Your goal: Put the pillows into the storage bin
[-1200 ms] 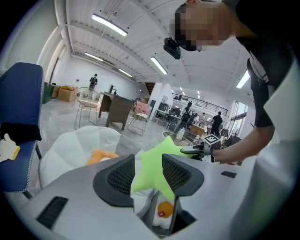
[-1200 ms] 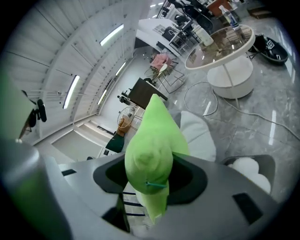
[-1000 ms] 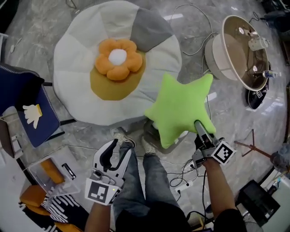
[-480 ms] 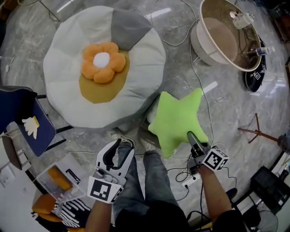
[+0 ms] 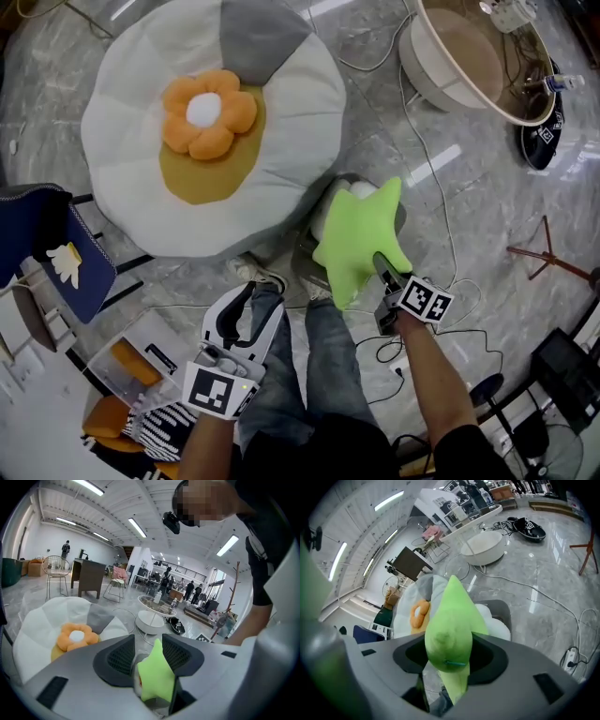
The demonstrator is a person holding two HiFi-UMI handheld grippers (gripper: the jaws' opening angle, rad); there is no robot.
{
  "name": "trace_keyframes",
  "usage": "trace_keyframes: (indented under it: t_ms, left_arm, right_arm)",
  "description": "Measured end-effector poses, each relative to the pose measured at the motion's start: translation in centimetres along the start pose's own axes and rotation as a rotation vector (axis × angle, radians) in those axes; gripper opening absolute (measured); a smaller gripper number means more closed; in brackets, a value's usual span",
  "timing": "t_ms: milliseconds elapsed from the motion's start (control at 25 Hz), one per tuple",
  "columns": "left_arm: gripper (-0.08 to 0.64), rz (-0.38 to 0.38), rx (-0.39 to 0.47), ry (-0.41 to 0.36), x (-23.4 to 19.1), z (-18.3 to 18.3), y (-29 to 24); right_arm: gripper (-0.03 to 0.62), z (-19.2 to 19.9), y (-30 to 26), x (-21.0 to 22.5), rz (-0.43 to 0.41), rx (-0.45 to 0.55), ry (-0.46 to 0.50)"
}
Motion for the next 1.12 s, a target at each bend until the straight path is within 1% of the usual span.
trace_keyframes:
  t_ms: [200,320,360,440,480,560,640,720,800,920,1000,1120]
  left_arm:
    - [0.199,0.006,-0.029,0.001,-0.8,0.9,-0.4]
    - [0.199,0.006,-0.043,0.002,-1.3,1.5,-0.4]
    - [0.199,0.006,-0.05,0.008,-1.4,1.7,-0.3]
    - [0.199,0.003,-0.075,0.041,-1.5,2.3,-0.2]
    - [0.199,-0.002,-0.084,0.046,-1.8,2.6,-0.2]
    - [0.199,-0.015,-0.082,0.026,-2.5,3.0,-0.1]
    - [0.199,-0.021,-0.087,0.023,-3.1,3.6,-0.1]
    - [0.199,-0.023,-0.104,0.039,-3.4,4.3,-0.1]
    - [0.199,-0.024,-0.126,0.072,-3.4,5.0,-0.2]
    - [0.198,-0.025,-0.117,0.069,-3.5,5.3,-0.5]
    - [0.199,-0.02,-0.129,0.079,-3.3,5.4,-0.7]
    - [0.199,-0.017,-0.106,0.064,-3.3,4.8,-1.0]
  right_arm:
    - [0.235,1.4,-3.6,0.9,0.051,-0.047,0.043]
    - [0.235,2.7,-5.7,1.4,0.038,-0.098,0.049]
    - [0.235,2.8,-6.3,1.4,0.035,-0.109,0.047]
    - [0.235,3.1,-7.5,1.8,0.059,-0.123,0.033]
    - [0.236,3.3,-8.2,2.1,0.082,-0.128,0.031]
    - [0.236,3.6,-9.6,2.3,0.138,-0.133,0.052]
    - [0.236,3.5,-10.9,2.3,0.213,-0.129,0.08]
    - [0.238,3.2,-11.8,2.4,0.296,-0.128,0.101]
    - [0.236,2.7,-12.4,2.4,0.366,-0.127,0.12]
    - [0.235,2.4,-12.5,2.5,0.432,-0.126,0.132]
    - [0.235,2.5,-12.5,2.4,0.44,-0.134,0.135]
    - [0.238,2.6,-12.9,2.0,0.397,-0.159,0.14]
Point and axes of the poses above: the fingertips, and each gripper's own axes: y backward along the fingers, x to its right, z out of its underside, the point moved 1 cm from there along y, backward along the fingers, and after that the axes turned 8 degrees about -x, right-handed, at the moved point
